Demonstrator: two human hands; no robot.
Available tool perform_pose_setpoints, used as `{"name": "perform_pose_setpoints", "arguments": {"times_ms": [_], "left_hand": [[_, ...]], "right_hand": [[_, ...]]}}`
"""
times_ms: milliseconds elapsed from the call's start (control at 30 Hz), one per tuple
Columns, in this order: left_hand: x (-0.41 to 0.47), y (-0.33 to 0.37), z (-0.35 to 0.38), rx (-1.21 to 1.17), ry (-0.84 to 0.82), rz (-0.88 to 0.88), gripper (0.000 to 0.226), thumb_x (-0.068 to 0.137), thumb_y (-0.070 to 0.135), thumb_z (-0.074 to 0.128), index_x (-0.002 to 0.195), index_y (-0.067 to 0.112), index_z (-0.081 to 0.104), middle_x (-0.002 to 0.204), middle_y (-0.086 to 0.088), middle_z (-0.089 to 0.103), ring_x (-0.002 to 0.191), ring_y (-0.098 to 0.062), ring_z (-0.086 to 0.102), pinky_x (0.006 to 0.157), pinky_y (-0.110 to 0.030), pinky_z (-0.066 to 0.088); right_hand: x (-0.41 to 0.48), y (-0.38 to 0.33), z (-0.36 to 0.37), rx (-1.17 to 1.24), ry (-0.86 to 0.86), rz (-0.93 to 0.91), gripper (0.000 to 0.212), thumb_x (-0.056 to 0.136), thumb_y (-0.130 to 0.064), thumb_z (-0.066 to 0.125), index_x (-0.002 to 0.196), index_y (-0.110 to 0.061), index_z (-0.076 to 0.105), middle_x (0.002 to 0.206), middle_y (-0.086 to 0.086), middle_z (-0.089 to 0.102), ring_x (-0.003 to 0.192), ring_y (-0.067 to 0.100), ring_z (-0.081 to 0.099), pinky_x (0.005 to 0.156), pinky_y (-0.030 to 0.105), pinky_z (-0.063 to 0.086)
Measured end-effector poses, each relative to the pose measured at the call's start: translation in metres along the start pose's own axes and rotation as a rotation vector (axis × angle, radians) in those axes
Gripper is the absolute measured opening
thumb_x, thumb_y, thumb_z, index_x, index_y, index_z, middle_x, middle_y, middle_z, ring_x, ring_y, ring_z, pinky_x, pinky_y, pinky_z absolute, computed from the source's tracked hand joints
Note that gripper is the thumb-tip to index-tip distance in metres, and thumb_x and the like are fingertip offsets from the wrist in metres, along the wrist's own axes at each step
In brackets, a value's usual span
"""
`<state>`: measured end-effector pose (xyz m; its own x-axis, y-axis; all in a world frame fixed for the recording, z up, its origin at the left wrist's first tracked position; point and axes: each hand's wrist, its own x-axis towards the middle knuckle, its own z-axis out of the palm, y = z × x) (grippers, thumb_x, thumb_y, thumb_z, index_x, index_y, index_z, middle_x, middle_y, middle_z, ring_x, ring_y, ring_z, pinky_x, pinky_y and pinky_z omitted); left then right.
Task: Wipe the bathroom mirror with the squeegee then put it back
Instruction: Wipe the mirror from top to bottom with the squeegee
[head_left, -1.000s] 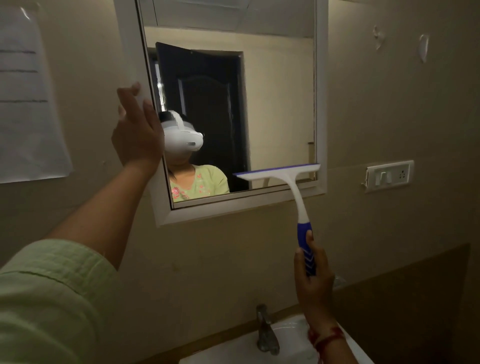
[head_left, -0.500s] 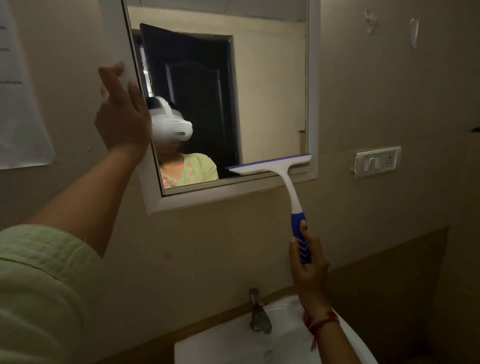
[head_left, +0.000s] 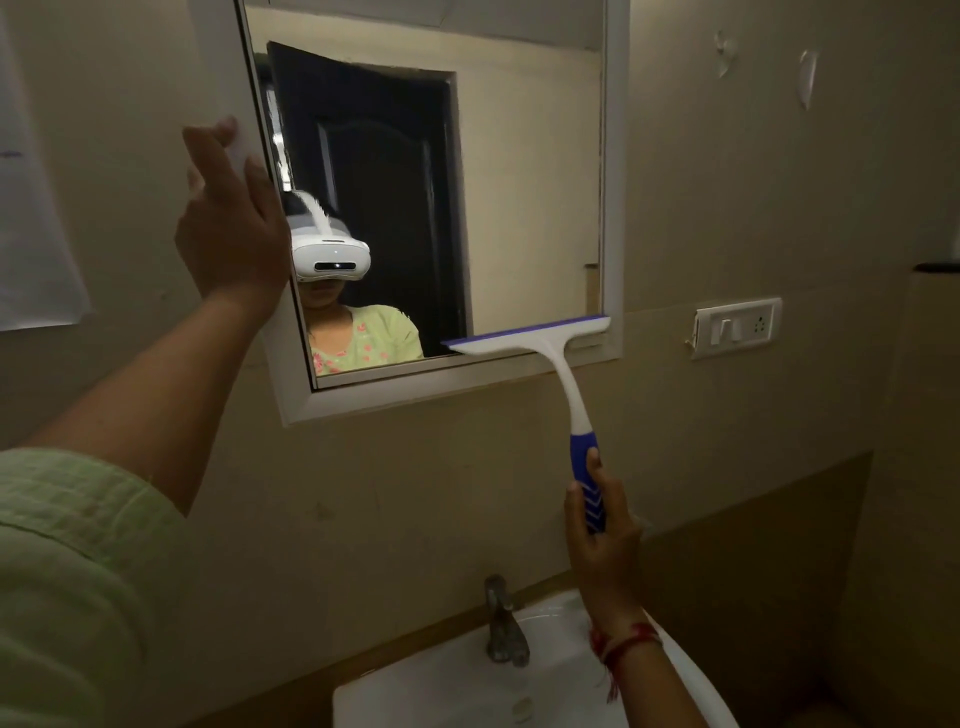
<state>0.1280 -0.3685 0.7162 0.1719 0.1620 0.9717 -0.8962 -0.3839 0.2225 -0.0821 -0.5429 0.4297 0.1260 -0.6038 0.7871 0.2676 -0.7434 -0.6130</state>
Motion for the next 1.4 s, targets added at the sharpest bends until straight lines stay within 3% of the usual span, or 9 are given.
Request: {"name": "perform_pose_setpoints", "arguments": {"times_ms": [133, 333, 500, 667, 833, 1000, 1133, 1267, 1400], "left_hand": [[0.001, 0.0, 0.001, -0.002, 0.007, -0.005, 0.044, 0.097, 0.034, 0.027, 0.126, 0.003, 0.039, 0.131, 0.0, 0.053, 0.105, -0.026, 0.057, 0.08, -0.034, 0.044], [0.001, -0.003, 0.002, -0.011, 0.006, 0.008, 0.043, 0.097, 0.032, 0.028, 0.126, 0.003, 0.039, 0.13, -0.002, 0.053, 0.106, -0.025, 0.057, 0.08, -0.032, 0.043], [0.0, -0.002, 0.003, -0.015, 0.01, 0.006, 0.044, 0.097, 0.034, 0.027, 0.126, 0.002, 0.039, 0.13, 0.0, 0.053, 0.106, -0.022, 0.057, 0.079, -0.03, 0.043], [0.002, -0.004, 0.004, -0.002, 0.002, -0.001, 0.048, 0.097, 0.035, 0.024, 0.128, 0.002, 0.037, 0.131, 0.002, 0.052, 0.107, -0.021, 0.056, 0.079, -0.03, 0.044], [0.0, -0.002, 0.002, 0.011, -0.016, 0.001, 0.048, 0.098, 0.035, 0.024, 0.131, 0.001, 0.035, 0.133, 0.002, 0.051, 0.108, -0.02, 0.056, 0.081, -0.028, 0.043], [0.001, 0.001, 0.001, 0.035, -0.017, 0.0, 0.048, 0.098, 0.034, 0.023, 0.131, 0.001, 0.036, 0.134, 0.003, 0.05, 0.109, -0.021, 0.056, 0.083, -0.029, 0.042], [0.004, -0.002, 0.001, 0.019, 0.011, -0.015, 0.047, 0.096, 0.035, 0.023, 0.131, 0.007, 0.035, 0.131, 0.001, 0.052, 0.099, -0.029, 0.059, 0.077, -0.035, 0.043], [0.006, -0.003, 0.001, 0.026, 0.007, -0.027, 0.044, 0.097, 0.034, 0.025, 0.134, 0.014, 0.035, 0.132, -0.003, 0.051, 0.097, -0.034, 0.059, 0.074, -0.039, 0.044], [0.007, -0.004, 0.0, 0.014, 0.001, -0.049, 0.039, 0.097, 0.034, 0.029, 0.132, 0.02, 0.036, 0.128, -0.008, 0.053, 0.094, -0.04, 0.057, 0.069, -0.044, 0.045]], "right_hand": [[0.003, -0.005, 0.001, 0.012, -0.005, 0.012, 0.043, 0.087, -0.039, 0.046, 0.129, -0.031, 0.041, 0.095, 0.001, 0.058, 0.069, 0.006, 0.057, 0.059, 0.011, 0.05], [0.028, -0.027, -0.003, 0.046, -0.012, -0.056, 0.041, 0.089, -0.032, 0.047, 0.129, -0.033, 0.041, 0.094, -0.021, 0.056, 0.066, 0.002, 0.056, 0.054, 0.009, 0.047], [0.025, -0.029, -0.006, 0.019, -0.017, -0.047, 0.038, 0.09, -0.023, 0.049, 0.126, -0.033, 0.04, 0.087, -0.009, 0.055, 0.066, 0.008, 0.057, 0.055, 0.013, 0.05], [0.005, -0.014, -0.009, -0.029, -0.028, 0.002, 0.044, 0.088, -0.034, 0.046, 0.131, -0.027, 0.041, 0.095, 0.001, 0.055, 0.072, 0.008, 0.057, 0.059, 0.013, 0.051], [-0.006, -0.013, -0.012, -0.035, -0.033, 0.011, 0.045, 0.088, -0.035, 0.047, 0.132, -0.026, 0.042, 0.095, -0.011, 0.055, 0.078, 0.002, 0.06, 0.062, 0.007, 0.049], [-0.007, -0.022, -0.016, -0.063, -0.04, -0.011, 0.043, 0.089, -0.027, 0.049, 0.131, -0.026, 0.04, 0.094, -0.01, 0.054, 0.074, 0.005, 0.058, 0.06, 0.009, 0.049], [0.013, -0.048, -0.009, 0.047, -0.01, -0.063, 0.042, 0.091, -0.037, 0.048, 0.131, -0.029, 0.039, 0.099, -0.008, 0.056, 0.066, 0.007, 0.058, 0.053, 0.01, 0.048], [0.066, -0.087, 0.01, 0.144, -0.002, -0.175, 0.04, 0.094, -0.025, 0.049, 0.131, -0.023, 0.036, 0.102, -0.03, 0.054, 0.063, 0.0, 0.059, 0.05, 0.006, 0.045], [0.126, -0.133, 0.032, 0.203, 0.011, -0.329, 0.041, 0.095, -0.014, 0.049, 0.132, -0.019, 0.034, 0.108, -0.043, 0.048, 0.08, -0.008, 0.06, 0.057, 0.004, 0.047]]}}
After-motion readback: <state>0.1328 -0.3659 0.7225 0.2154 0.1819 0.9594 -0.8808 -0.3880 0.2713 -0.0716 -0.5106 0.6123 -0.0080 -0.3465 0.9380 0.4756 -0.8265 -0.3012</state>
